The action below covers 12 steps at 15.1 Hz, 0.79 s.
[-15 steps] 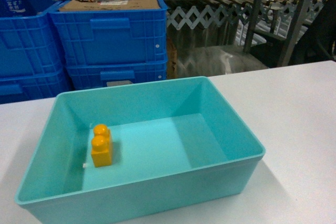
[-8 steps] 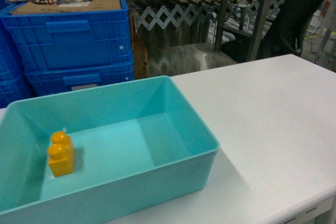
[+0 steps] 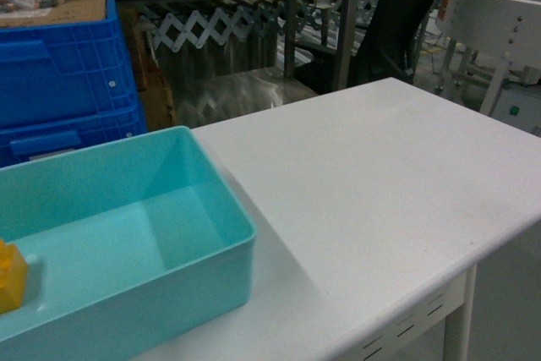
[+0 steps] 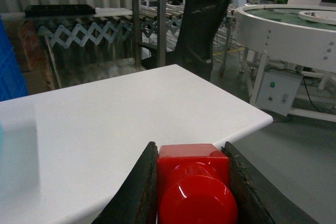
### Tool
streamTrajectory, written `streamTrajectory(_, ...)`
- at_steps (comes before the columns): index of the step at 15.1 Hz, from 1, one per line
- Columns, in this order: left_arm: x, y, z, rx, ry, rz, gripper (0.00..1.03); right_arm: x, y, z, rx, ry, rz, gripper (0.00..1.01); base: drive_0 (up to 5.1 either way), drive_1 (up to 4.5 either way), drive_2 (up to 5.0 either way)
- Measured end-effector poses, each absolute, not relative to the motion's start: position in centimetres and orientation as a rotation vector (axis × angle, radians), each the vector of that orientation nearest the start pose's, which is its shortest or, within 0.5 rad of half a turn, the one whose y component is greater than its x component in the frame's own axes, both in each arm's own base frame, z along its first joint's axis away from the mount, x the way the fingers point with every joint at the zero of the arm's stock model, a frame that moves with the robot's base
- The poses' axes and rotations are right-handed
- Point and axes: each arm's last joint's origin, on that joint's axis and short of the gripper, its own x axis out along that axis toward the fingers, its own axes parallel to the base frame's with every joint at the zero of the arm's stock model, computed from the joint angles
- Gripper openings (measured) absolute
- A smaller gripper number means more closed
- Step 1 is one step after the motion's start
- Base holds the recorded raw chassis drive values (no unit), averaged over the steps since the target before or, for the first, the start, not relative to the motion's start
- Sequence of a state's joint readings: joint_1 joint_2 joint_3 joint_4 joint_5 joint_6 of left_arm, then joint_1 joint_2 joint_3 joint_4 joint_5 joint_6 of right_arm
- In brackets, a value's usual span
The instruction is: Pick red block from blue box to shelf
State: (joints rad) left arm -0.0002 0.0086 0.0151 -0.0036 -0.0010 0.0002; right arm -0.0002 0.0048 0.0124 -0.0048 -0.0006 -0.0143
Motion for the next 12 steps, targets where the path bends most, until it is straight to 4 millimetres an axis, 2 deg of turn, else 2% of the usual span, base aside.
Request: streamTrajectory(12, 9.73, 0.0, 16.76, 0.0, -0.003, 0.001, 0.98, 9.72, 0.0, 16.69, -0.014, -0.003, 0.0, 0.28, -1.6, -1.59, -1.6)
